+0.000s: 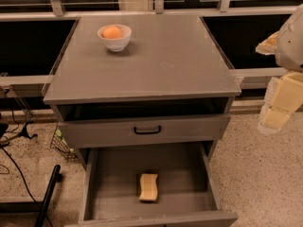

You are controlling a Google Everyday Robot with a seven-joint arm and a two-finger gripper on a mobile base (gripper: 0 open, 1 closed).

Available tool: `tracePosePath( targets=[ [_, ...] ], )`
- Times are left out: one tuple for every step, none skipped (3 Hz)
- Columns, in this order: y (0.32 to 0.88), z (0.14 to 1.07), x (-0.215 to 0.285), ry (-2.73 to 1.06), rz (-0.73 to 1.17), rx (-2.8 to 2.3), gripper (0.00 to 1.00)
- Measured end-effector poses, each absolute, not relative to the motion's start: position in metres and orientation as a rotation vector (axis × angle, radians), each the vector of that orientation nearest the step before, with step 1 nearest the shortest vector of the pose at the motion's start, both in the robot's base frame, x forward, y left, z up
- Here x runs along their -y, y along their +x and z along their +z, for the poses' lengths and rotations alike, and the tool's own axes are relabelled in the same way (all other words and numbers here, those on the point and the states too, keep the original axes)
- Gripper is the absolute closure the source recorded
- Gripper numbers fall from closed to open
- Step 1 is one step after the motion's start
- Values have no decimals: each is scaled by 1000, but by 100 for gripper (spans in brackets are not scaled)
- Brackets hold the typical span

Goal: Pick sponge from middle drawer and place on counter

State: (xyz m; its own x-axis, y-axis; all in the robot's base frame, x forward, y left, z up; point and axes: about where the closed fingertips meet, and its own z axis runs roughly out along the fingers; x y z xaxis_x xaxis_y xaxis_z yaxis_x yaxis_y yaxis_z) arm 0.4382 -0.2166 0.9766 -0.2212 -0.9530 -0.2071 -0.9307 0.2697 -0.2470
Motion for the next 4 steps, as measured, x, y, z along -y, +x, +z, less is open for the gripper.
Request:
tracePosePath(
  targets=[
    [438,977,216,-1721,-102,-2228,0],
    [444,961,211,-1700,-73,-2230,0],
    [451,930,205,-1662,-21,-2243,0],
    [462,881,205,-1604,52,-2295,0]
  ],
)
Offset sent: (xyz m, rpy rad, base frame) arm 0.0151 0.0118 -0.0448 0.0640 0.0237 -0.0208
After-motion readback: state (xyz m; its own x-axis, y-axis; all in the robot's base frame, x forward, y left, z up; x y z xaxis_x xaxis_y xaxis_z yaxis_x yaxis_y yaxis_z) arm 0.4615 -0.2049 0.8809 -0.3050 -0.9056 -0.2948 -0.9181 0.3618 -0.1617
